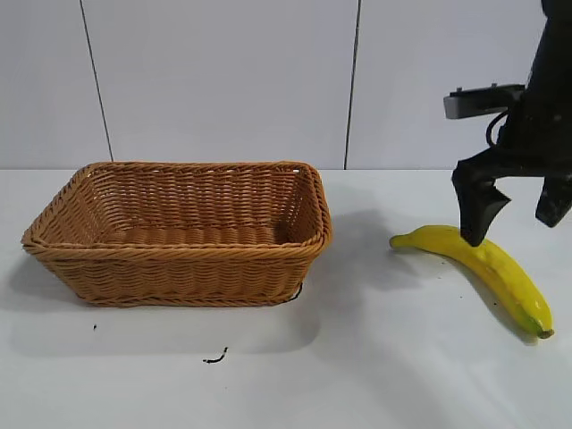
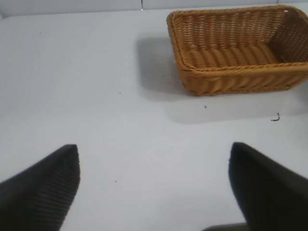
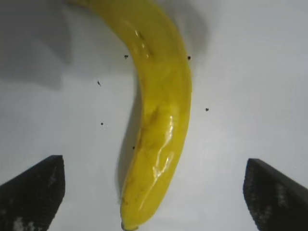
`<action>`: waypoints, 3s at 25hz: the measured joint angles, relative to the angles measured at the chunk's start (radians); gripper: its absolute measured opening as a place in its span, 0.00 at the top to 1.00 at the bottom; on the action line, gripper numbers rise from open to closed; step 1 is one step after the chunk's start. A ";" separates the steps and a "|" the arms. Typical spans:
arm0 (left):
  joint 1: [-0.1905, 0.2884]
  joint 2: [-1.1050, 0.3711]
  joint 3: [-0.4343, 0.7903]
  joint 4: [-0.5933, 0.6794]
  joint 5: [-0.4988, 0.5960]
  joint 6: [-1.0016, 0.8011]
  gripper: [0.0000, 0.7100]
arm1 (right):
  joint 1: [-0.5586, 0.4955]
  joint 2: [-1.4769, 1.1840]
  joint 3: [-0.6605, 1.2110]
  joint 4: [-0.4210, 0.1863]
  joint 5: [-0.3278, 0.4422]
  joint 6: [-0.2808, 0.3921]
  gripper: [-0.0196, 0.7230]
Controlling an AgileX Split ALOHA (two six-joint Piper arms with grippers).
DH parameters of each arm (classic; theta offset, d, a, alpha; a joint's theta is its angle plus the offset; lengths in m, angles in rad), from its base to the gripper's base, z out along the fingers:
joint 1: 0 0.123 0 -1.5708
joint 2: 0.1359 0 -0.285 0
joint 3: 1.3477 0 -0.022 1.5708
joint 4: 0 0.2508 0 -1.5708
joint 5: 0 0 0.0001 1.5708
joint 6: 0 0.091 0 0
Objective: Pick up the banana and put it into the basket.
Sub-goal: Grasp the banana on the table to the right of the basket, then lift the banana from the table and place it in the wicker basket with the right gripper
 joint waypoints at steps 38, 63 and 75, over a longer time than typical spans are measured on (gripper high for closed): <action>0.000 0.000 0.000 0.000 0.000 0.000 0.11 | 0.000 -0.145 -0.144 -0.043 0.213 0.059 0.58; 0.000 0.000 0.000 0.000 0.000 0.000 0.11 | 0.475 0.088 -0.729 -0.059 0.181 -0.332 0.58; 0.000 0.000 0.000 0.000 0.000 0.000 0.11 | 0.568 0.215 -0.729 -0.015 0.031 -0.528 0.58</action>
